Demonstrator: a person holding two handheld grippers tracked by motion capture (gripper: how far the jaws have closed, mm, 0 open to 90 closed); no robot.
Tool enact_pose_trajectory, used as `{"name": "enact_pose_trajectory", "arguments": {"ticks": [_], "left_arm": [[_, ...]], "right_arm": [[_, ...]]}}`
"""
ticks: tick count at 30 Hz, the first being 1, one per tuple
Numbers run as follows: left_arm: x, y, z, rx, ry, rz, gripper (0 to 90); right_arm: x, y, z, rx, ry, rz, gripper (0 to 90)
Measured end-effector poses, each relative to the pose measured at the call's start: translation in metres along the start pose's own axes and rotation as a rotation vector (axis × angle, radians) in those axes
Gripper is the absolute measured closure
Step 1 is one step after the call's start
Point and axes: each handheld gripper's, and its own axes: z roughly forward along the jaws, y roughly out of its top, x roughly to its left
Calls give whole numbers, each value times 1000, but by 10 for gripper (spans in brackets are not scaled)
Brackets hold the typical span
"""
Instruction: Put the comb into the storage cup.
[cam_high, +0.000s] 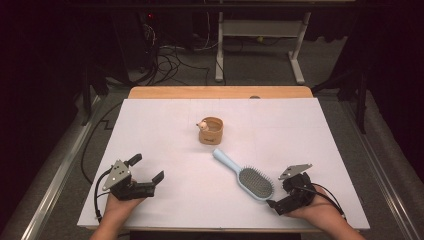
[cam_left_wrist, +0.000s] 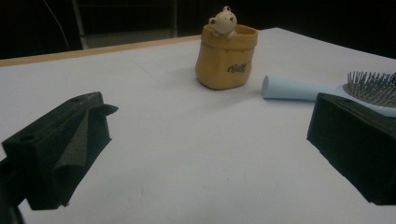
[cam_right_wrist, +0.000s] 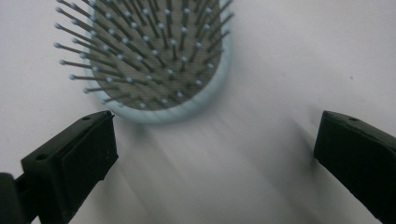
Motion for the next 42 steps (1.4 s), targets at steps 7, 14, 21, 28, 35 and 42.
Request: {"name": "enact_pose_trajectory", "arguments": {"ticks": [7,14,21,28,35,42], "left_arm": [[0,-1,0,5,1,12,3],[-1,-2,0,11,-5,2,1],[-1,-1,0,14,-6,-6,1],[-1,-1,-1,15,-19,-5,1],[-2,-1,-2,14,-24,-3,1],[-2,-2,-1,14,-27,-5,1]], "right_arm": [[6,9,4,15,10,-30,0],[10,22,8,31,16,-57,0],[12,31,12,46,15,-79,1],[15,44,16,67,18,-98,0],[16,51,19,78,16,-103,0],[17,58,23,86,17,-116,0]]}}
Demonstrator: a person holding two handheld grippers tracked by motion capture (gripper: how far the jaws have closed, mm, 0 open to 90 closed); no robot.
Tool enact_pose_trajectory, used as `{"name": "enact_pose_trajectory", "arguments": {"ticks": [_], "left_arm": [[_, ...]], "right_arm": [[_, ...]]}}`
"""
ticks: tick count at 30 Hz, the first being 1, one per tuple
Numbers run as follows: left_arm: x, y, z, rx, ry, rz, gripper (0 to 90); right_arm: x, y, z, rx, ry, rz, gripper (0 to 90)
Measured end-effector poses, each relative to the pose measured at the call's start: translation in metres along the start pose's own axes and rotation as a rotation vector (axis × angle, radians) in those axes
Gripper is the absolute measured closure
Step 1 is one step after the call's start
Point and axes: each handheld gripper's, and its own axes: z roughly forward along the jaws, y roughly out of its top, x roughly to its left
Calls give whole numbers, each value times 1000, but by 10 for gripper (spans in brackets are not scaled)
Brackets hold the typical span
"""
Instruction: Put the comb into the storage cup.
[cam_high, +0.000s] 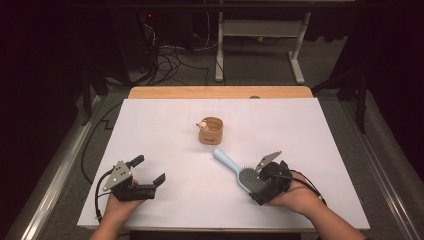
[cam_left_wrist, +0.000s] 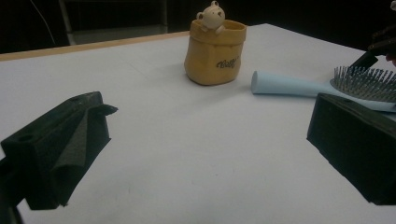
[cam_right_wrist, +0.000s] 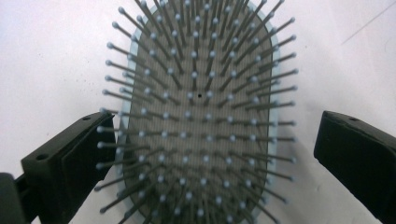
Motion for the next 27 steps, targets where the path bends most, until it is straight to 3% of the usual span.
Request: {"name": "enact_pose_trajectory", "arguments": {"ticks": [10,27], "left_arm": [[0,0,-1,1,-2,6,1],[0,-1,0,4,-2,6,1]], "right_arm": [[0,14,8,41,2,-17,1],[-1,22,15,90,14,-34,32]]}}
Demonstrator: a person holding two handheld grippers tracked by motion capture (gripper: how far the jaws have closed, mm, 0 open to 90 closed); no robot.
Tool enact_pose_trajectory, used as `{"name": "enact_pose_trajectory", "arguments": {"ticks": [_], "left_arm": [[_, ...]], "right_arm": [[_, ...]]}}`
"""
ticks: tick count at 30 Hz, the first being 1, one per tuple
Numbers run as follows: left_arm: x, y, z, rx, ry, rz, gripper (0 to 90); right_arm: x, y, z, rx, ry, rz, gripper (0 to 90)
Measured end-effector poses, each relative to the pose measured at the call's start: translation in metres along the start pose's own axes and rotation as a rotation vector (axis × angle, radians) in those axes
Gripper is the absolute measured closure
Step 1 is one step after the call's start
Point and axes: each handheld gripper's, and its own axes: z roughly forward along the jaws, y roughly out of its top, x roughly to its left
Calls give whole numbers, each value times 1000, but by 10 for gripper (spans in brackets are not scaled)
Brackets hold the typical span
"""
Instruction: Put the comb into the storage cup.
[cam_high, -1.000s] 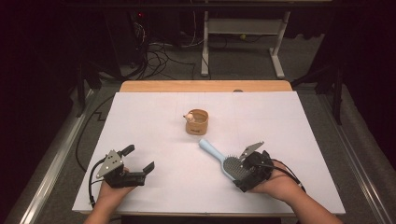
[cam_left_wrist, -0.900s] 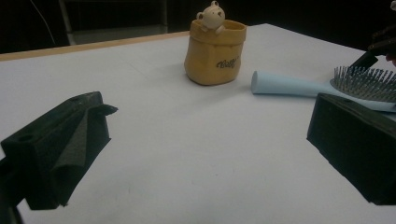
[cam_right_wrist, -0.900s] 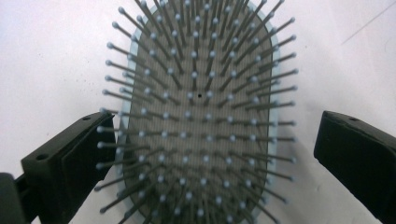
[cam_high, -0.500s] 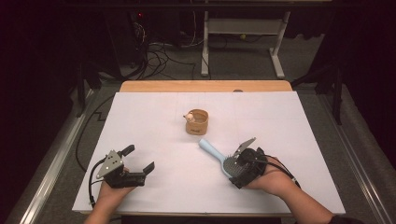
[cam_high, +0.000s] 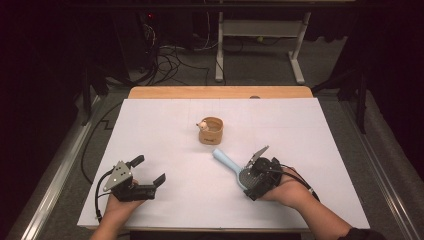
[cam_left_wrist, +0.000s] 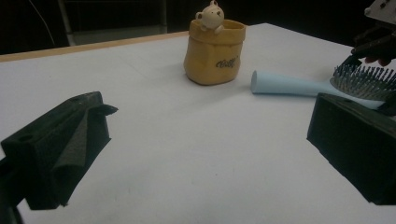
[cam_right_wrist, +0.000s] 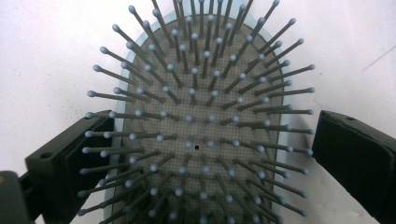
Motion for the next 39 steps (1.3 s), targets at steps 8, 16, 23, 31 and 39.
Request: {"name": "enact_pose_trajectory", "arguments": {"ticks": [8,16,23,31,39], "left_arm": [[-1,-1,0,1,-2,3,1],[-1,0,0,-2,-4,3,1],[0,0,0,-2,-4,2,1],[-1,0,0,-1,-6,0,1],[-1,-1,0,8,-9,7,1]], "right_arm": [[1,1,0,5,2,-8,60],[2,3,-1,13,2,-13,82],[1,5,0,32,7,-21,79],[2,7,0,47,4,-18,95],[4,9,-2,43,11,-27,169]]}}
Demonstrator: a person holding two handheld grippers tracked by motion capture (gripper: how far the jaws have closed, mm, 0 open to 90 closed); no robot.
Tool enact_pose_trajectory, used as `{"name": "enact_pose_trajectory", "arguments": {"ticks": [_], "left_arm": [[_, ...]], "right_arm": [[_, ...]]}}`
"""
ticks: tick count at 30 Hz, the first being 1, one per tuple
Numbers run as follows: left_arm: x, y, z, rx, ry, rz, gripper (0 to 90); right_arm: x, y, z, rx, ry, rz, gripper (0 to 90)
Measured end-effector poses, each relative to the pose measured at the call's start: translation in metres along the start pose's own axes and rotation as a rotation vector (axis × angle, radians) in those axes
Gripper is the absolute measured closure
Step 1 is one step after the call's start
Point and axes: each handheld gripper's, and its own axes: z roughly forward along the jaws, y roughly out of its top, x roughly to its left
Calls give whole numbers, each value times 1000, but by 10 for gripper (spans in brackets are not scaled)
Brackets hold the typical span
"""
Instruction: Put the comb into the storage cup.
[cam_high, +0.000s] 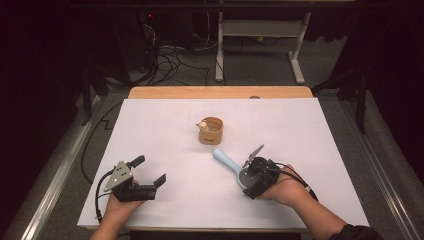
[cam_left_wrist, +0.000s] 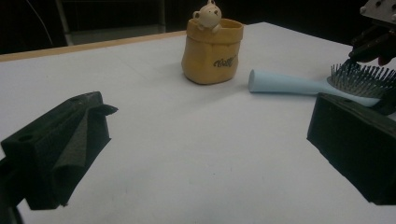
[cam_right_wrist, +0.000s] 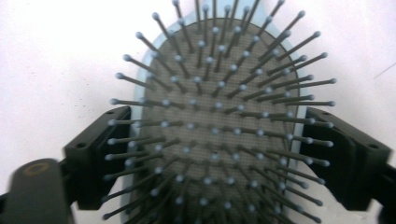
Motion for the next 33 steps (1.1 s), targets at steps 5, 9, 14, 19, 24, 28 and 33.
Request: {"name": "enact_pose_trajectory", "arguments": {"ticks": [5,9,14,19,24,28,33], "left_arm": [[-1,0,0,-5,-3,-5,1],[0,0,0,-3,-1,-5,1],[-1,1,-1,-3,-4,-3,1],[-1,1,-1,-6,-6,-5,1],[-1,1,-1,-3,-5,-1,2],[-1,0,-1,-8,-4,-6,2],[-2,0,-1,-8,-3,-6,1]], "right_arm": [[0,0,0,3,1,8,175],[0,2,0,14,0,15,178],[0,4,0,26,-3,14,179],[0,4,0,32,-4,13,175],[0,5,1,39,-4,20,180],[0,6,0,46,-7,25,187],[0,6,0,43,-4,26,194]]}}
